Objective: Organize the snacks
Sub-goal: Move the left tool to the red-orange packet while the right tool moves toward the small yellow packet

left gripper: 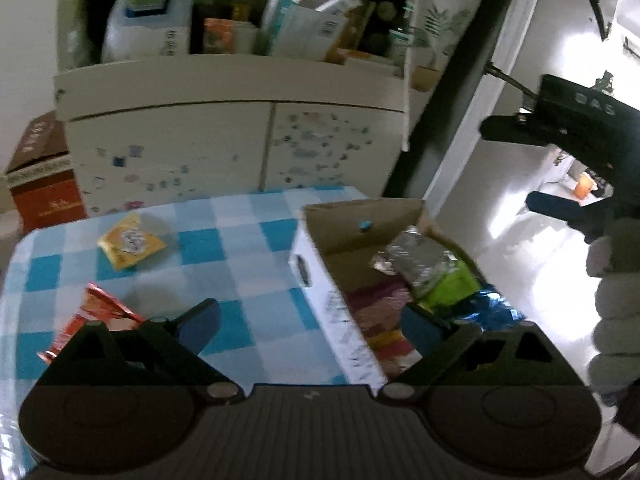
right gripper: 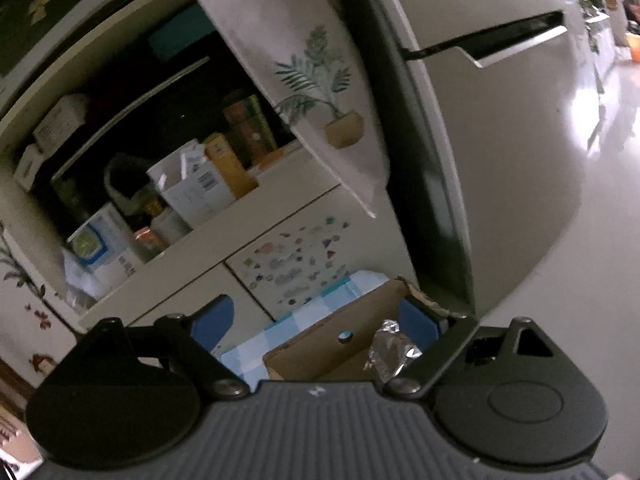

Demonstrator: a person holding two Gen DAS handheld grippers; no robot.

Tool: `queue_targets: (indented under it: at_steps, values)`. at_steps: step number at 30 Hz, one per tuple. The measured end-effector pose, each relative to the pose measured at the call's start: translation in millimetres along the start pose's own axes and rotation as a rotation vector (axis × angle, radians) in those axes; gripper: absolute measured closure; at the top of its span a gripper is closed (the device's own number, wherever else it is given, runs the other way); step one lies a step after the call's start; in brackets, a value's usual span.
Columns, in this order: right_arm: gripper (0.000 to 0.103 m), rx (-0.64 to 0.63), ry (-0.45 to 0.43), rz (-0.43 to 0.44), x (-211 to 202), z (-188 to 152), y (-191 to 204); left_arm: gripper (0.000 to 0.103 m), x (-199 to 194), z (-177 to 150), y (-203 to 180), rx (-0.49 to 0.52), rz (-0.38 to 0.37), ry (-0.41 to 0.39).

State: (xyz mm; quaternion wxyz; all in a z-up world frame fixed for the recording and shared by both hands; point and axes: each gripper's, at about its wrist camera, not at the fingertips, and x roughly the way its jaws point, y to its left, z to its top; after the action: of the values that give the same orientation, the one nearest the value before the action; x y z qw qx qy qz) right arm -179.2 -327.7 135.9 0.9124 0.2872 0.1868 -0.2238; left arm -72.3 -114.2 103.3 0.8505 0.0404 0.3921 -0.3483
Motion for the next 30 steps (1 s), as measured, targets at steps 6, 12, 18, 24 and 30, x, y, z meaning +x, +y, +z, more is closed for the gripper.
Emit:
queue_targets:
  at_steps: [6, 12, 18, 24, 30]
  values:
    - [0.013, -0.046, 0.028, 0.05, 4, -4, 12, 0.004, -11, 5, 37, -0.024, 0.049, -0.02]
    - [0.013, -0.111, 0.032, 0.096, 3, -10, 27, 0.002, -25, 8, 76, -0.044, 0.115, -0.038]
    - [0.013, -0.158, 0.041, 0.128, 5, -19, 40, 0.002, -30, 6, 116, -0.063, 0.199, -0.023]
    - [0.013, -0.194, 0.088, 0.14, 15, -31, 54, 0.002, -24, -1, 156, -0.184, 0.227, 0.006]
    - [0.013, -0.241, 0.141, 0.16, 24, -46, 70, 0.002, -7, -10, 160, -0.12, 0.218, 0.036]
